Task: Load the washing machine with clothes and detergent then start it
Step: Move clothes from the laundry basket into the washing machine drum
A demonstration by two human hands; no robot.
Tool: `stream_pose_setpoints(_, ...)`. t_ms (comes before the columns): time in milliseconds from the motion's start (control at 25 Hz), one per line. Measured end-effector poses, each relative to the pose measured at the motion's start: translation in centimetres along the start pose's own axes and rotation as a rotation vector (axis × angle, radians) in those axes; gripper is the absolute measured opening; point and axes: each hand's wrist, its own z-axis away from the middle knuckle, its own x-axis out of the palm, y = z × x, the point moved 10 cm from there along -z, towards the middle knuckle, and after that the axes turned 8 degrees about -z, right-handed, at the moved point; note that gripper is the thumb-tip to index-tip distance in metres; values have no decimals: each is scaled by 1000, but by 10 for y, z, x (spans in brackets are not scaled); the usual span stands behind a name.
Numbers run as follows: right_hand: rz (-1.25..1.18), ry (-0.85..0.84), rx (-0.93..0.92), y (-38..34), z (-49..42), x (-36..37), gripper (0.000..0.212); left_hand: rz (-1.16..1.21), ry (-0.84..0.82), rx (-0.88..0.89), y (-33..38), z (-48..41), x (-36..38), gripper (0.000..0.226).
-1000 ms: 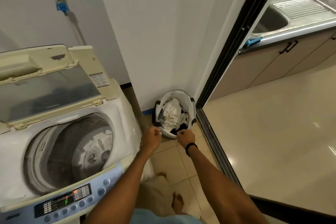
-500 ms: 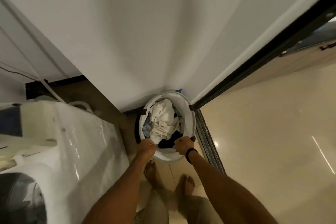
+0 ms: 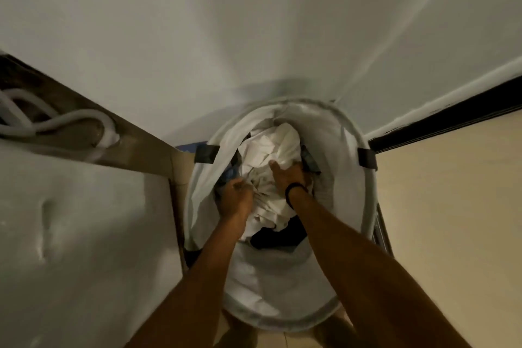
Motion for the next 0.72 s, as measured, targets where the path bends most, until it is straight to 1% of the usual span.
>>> stream_pose_setpoints(40, -8, 15, -29, 0, -10, 1, 82, 13, -1, -31, -16, -29, 12, 25)
stream_pose_setpoints(80, -49, 42, -86, -2, -10, -3, 68, 74, -14, -62, -28, -49, 23, 37)
stream_pose_setpoints(120, -143, 65, -155, -5, 0, -10, 51, 119, -30, -86, -28, -54, 29, 63)
stream_pose_setpoints(160, -280, 51, -200, -3, 17, -16, 36, 175, -60, -141, -30, -55, 35, 91)
stream_pose_setpoints(200, -414, -8, -207, 0, 37, -18, 27, 222, -127, -213, -26, -42, 44, 108)
stream_pose_setpoints(240, -535, -91, -187, 4, 61, -19, 27, 258, -205, -240, -8, -11, 49, 109)
stream_pose_setpoints(280, -634, -171, -132, 12, 81, -19, 31, 306, -259, -213, 9, 14, 51, 95)
stream_pose_setpoints(320, -730, -228, -65, 20, 97, -21, 31, 350, -276, -167, 27, 36, 49, 70)
stream_pose_setpoints(360, -800, -250, 11, 29, 108, -26, 28, 327, -242, -130, 35, 50, 45, 48)
stream_pose_setpoints(400, -839, -245, 63, 36, 115, -35, 24, 225, -164, -117, 35, 61, 36, 43)
stream_pose_setpoints(440, -819, -215, 81, 40, 120, -48, 23, 79, -52, -92, 33, 67, 24, 58)
stream_pose_setpoints(480, -730, -167, 58, 41, 124, -63, 27, -32, 78, -41, 41, 79, 5, 81)
stream_pose_setpoints(520, -600, -96, 0, 40, 126, -80, 32, -11, 145, 1, 50, 93, -8, 93)
stream_pose_setpoints(560, -454, -2, -73, 37, 129, -95, 36, 104, 148, 27, 56, 107, -15, 91)
stream_pose_setpoints(600, -316, 92, -134, 32, 130, -107, 40, 276, 111, 46, 63, 125, -16, 79)
stream_pose_setpoints(640, -219, 148, -146, 33, 129, -112, 48, 489, 33, 65, 70, 142, -15, 65)
stream_pose_setpoints(680, -171, 171, -109, 36, 126, -111, 57, 697, -85, 87, 77, 156, -11, 52)
stream_pose_setpoints(720, -208, 147, -31, 41, 120, -106, 66, 847, -196, 112, 86, 172, -11, 43)
